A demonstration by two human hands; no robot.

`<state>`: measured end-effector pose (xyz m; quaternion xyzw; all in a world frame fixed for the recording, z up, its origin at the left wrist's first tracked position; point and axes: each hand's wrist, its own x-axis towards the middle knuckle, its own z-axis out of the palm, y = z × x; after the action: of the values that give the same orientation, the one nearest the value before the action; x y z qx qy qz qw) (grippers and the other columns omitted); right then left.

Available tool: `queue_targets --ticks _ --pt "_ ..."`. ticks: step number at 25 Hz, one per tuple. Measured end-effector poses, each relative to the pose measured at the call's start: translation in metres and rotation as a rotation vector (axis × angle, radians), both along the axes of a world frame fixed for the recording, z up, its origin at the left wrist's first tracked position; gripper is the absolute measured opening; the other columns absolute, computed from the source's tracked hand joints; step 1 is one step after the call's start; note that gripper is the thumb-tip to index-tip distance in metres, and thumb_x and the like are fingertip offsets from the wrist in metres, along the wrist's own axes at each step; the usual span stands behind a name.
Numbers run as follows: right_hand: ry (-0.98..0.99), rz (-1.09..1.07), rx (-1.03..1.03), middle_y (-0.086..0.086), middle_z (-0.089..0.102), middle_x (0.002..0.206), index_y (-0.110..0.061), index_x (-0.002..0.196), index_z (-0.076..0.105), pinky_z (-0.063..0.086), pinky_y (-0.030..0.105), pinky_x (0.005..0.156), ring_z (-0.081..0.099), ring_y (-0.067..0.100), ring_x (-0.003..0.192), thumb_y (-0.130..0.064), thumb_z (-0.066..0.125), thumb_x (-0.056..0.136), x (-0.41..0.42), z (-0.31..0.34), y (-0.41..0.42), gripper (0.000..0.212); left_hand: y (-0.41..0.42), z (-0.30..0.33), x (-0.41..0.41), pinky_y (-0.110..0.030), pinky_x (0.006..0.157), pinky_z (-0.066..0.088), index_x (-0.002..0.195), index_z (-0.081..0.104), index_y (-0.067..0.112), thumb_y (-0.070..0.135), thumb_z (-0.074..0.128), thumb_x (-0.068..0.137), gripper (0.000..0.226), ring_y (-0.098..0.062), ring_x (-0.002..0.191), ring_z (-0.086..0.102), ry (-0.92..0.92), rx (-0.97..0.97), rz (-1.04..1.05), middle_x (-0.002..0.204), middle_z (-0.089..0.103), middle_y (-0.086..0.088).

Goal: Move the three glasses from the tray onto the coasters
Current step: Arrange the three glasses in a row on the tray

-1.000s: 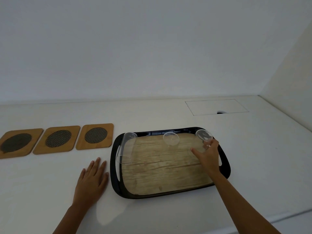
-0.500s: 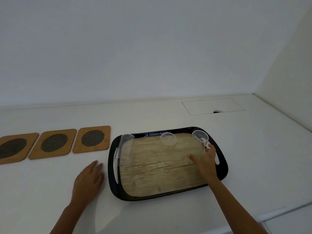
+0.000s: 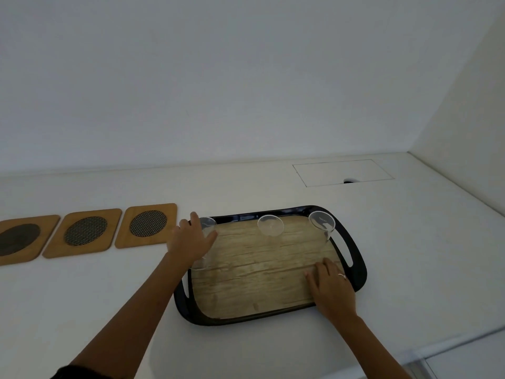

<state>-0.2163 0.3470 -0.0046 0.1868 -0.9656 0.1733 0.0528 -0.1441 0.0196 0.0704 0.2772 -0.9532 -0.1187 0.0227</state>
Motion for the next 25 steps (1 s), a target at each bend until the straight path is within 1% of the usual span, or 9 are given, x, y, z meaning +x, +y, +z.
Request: queue_targets --ticks 2,4,8,10,13,16,19,22,25 --pt "0.039 0.004 -0.012 0.017 0.061 0.121 -0.005 0.106 0.06 0.053 0.04 0.079 0.062 0.032 0.099 -0.038 0.052 0.092 0.001 -0.002 0.001 0.037 -0.001 -0.006 -0.007 -0.045 0.089 0.049 0.138 0.019 0.001 0.061 0.049 0.082 0.087 -0.039 0.111 0.054 -0.075 0.012 -0.003 0.123 0.054 -0.026" --pt "0.066 0.003 -0.013 0.017 0.062 0.119 -0.005 0.105 0.061 0.053 0.04 0.077 0.063 0.032 0.097 -0.037 0.053 0.092 0.0 -0.002 0.001 0.035 -0.005 -0.009 -0.013 -0.045 0.086 0.051 0.138 0.018 0.002 0.057 0.058 0.078 0.09 -0.037 0.108 0.056 -0.07 0.063 0.0 0.121 0.056 -0.024" --pt "0.081 0.0 0.006 0.017 0.062 0.118 -0.006 0.106 0.061 0.054 0.041 0.077 0.064 0.033 0.096 -0.035 0.053 0.091 -0.001 -0.002 0.0 0.034 -0.007 -0.003 -0.015 -0.038 0.072 0.053 0.131 0.024 -0.001 0.049 0.064 0.076 0.084 -0.031 0.087 0.061 0.066 0.138 0.043 0.102 0.063 -0.018" --pt "0.077 -0.006 0.008 0.017 0.062 0.119 -0.006 0.107 0.061 0.053 0.041 0.078 0.063 0.032 0.097 -0.036 0.052 0.092 0.0 -0.001 -0.001 0.035 -0.004 0.002 -0.012 -0.035 0.066 0.048 0.131 0.027 -0.001 0.047 0.066 0.076 0.083 -0.029 0.085 0.059 0.22 0.219 0.059 0.099 0.062 -0.016" --pt "0.091 -0.002 0.009 0.018 0.063 0.117 -0.005 0.106 0.061 0.054 0.042 0.076 0.064 0.033 0.095 -0.034 0.054 0.091 0.0 -0.002 -0.001 0.033 0.005 0.006 -0.003 -0.037 0.08 0.045 0.142 0.015 0.006 0.041 0.072 0.072 0.097 -0.031 0.107 0.056 0.448 0.462 0.025 0.121 0.056 -0.018" --pt "0.103 -0.002 0.007 0.018 0.064 0.114 -0.005 0.103 0.062 0.053 0.041 0.074 0.065 0.034 0.092 -0.032 0.056 0.09 0.0 -0.003 -0.001 0.03 0.018 -0.001 0.01 -0.046 0.094 0.047 0.139 0.025 0.009 0.032 0.076 0.071 0.089 -0.027 0.114 0.051 0.561 0.575 0.031 0.128 0.047 -0.013" --pt "0.106 -0.007 -0.004 0.018 0.064 0.114 -0.006 0.102 0.062 0.053 0.041 0.074 0.065 0.033 0.092 -0.033 0.055 0.091 0.0 -0.003 -0.001 0.03 0.029 -0.013 0.021 -0.04 0.091 0.047 0.124 0.038 0.009 0.021 0.08 0.068 0.071 -0.026 0.11 0.049 0.628 0.56 0.037 0.118 0.044 -0.008" --pt "0.099 -0.008 -0.007 0.018 0.063 0.115 -0.006 0.103 0.062 0.053 0.042 0.076 0.064 0.034 0.094 -0.035 0.051 0.093 0.0 -0.003 -0.001 0.033 0.034 -0.022 0.024 -0.036 0.091 0.045 0.119 0.036 0.01 0.014 0.081 0.064 0.072 -0.023 0.108 0.046 0.666 0.612 0.063 0.118 0.039 -0.008" --pt "0.087 -0.013 -0.012 0.018 0.063 0.116 -0.006 0.104 0.062 0.054 0.042 0.076 0.064 0.033 0.094 -0.035 0.05 0.093 0.001 -0.002 -0.001 0.034 0.037 -0.027 0.025 -0.028 0.082 0.04 0.114 0.034 0.013 0.013 0.082 0.062 0.071 -0.021 0.103 0.045 0.676 0.62 0.083 0.114 0.036 -0.007"
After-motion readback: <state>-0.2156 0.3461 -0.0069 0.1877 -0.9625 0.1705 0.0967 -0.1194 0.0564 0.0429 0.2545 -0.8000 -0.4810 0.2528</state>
